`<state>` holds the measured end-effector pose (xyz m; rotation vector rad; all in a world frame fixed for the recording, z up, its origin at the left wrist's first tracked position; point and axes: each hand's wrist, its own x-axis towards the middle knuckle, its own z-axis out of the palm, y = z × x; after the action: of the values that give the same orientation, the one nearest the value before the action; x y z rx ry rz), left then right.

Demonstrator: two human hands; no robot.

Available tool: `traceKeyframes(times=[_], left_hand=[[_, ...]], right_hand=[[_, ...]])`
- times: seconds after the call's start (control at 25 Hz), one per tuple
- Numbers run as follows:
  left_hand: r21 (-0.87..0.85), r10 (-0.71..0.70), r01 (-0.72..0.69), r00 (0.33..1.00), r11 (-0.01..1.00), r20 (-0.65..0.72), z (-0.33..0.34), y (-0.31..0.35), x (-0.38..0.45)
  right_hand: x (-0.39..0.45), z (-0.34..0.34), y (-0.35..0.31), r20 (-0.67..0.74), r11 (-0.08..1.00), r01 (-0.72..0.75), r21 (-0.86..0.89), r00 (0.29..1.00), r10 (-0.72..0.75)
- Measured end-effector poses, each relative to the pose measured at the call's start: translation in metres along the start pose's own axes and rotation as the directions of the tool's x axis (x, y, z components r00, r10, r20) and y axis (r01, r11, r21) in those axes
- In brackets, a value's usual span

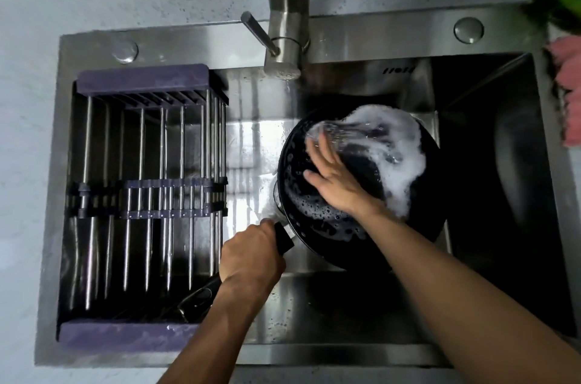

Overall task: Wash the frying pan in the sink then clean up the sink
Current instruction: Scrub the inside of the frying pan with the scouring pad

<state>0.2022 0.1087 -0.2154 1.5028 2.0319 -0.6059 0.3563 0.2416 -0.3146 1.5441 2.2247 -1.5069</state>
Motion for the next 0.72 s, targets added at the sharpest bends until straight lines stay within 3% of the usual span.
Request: traceKeyframes(times=[0.04, 0.16, 0.28, 0.36, 0.44, 0.52, 0.56, 0.64, 0.72], left_hand=[[0.001, 0.006, -0.006, 1.000, 1.000, 0.000, 0.001, 0.000, 0.000], [-0.006, 0.013, -0.013, 1.000, 1.000, -0.008, 0.002, 0.000, -0.002], [0.014, 0.011, -0.011, 1.000, 1.000, -0.004, 0.003, -0.001, 0.001], [0.005, 0.012, -0.012, 1.000, 1.000, 0.007, 0.004, -0.001, 0.000], [-0.010, 0.013, -0.013, 1.000, 1.000, 0.010, 0.003, -0.001, -0.001], [-0.013, 0.001, -0.001, 1.000, 1.000, -0.004, 0.004, 0.000, 0.000], [-0.006, -0.004, 0.004, 1.000, 1.000, -0.016, 0.003, 0.000, 0.001], [-0.004, -0.017, 0.017, 1.000, 1.000, -0.021, 0.001, 0.001, 0.000], [-0.019, -0.027, 0.027, 0.999, 0.999, -0.017, 0.001, 0.001, -0.001]], right_hand=[[0.005, 0.002, 0.008, -0.036, 1.000, 0.011, -0.005, 0.999, -0.011], [0.006, 0.003, 0.014, -0.267, 0.972, -0.191, 0.135, 0.938, 0.221], [0.009, 0.020, -0.026, -0.153, 0.963, 0.005, 0.270, 0.988, 0.038], [0.009, 0.009, -0.007, -0.197, 0.999, 0.031, -0.010, 0.980, -0.032], [-0.002, -0.025, 0.032, -0.208, 0.940, -0.164, -0.300, 0.973, 0.103], [-0.034, -0.039, 0.053, -0.128, 0.874, -0.311, -0.373, 0.950, 0.284], [-0.055, -0.030, 0.050, -0.035, 0.883, -0.316, -0.347, 0.945, 0.324], [-0.092, -0.003, 0.032, 0.257, 0.950, -0.229, -0.214, 0.925, 0.281], [-0.105, 0.005, 0.035, 0.392, 0.990, -0.137, -0.025, 0.910, 0.136]])
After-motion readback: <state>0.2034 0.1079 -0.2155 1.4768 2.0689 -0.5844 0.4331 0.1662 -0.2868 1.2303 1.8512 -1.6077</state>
